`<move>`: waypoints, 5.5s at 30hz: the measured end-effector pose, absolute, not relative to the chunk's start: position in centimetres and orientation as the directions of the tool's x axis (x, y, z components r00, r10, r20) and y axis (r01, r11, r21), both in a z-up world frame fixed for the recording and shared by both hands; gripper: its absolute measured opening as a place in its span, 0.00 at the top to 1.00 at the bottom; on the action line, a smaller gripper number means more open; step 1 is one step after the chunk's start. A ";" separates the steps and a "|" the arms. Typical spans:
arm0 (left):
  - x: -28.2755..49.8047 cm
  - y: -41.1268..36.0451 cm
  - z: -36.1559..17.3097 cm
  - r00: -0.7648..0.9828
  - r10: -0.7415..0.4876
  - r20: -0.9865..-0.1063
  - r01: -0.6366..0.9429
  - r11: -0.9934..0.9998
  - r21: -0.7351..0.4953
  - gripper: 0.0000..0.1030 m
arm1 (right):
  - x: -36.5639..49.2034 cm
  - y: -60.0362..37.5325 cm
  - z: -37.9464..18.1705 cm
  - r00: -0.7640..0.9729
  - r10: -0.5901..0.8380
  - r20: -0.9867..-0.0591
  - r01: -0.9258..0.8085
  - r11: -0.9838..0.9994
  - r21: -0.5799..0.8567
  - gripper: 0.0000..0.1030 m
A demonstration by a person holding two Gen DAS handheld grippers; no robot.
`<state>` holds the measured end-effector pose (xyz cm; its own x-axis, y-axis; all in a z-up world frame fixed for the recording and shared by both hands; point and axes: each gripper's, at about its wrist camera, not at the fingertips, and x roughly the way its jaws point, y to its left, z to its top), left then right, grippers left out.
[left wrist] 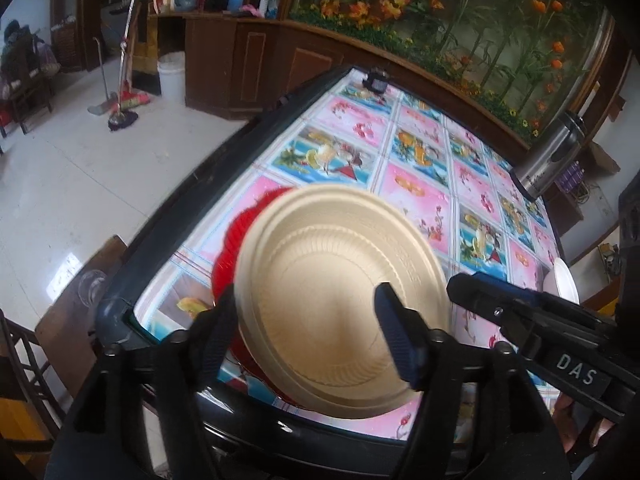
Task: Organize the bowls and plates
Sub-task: 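Lower the beige plate onto the stack and open the left tool, then move the left tool to the white foam bowl and grasp its rim, then lift the white foam bowl with the left tool and carry it toward the stack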
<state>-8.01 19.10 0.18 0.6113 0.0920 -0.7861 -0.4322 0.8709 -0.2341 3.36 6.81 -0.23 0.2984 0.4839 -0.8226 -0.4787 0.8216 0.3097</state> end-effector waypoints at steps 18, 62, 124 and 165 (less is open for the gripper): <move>-10.2 17.3 4.3 0.754 0.178 -0.632 -0.414 0.876 -0.247 0.21 | 3.1 3.7 0.6 0.337 0.591 -0.733 -0.407 0.793 0.453 0.27; 12.9 -14.4 -1.0 0.484 -0.364 -0.796 0.153 0.931 -0.332 0.20 | 3.9 -38.6 -3.9 0.596 0.360 -0.717 0.323 0.710 0.625 0.08; 16.8 -21.5 -7.0 0.449 -0.201 -0.871 0.202 0.972 -0.120 0.88 | 10.1 -39.8 -9.7 0.467 0.266 -0.843 0.386 0.797 0.466 0.91; 6.5 -8.2 -4.2 0.647 -0.125 -0.752 0.039 0.991 -0.132 0.88 | 5.4 -25.4 -5.5 0.603 0.255 -0.756 0.143 0.897 0.418 0.92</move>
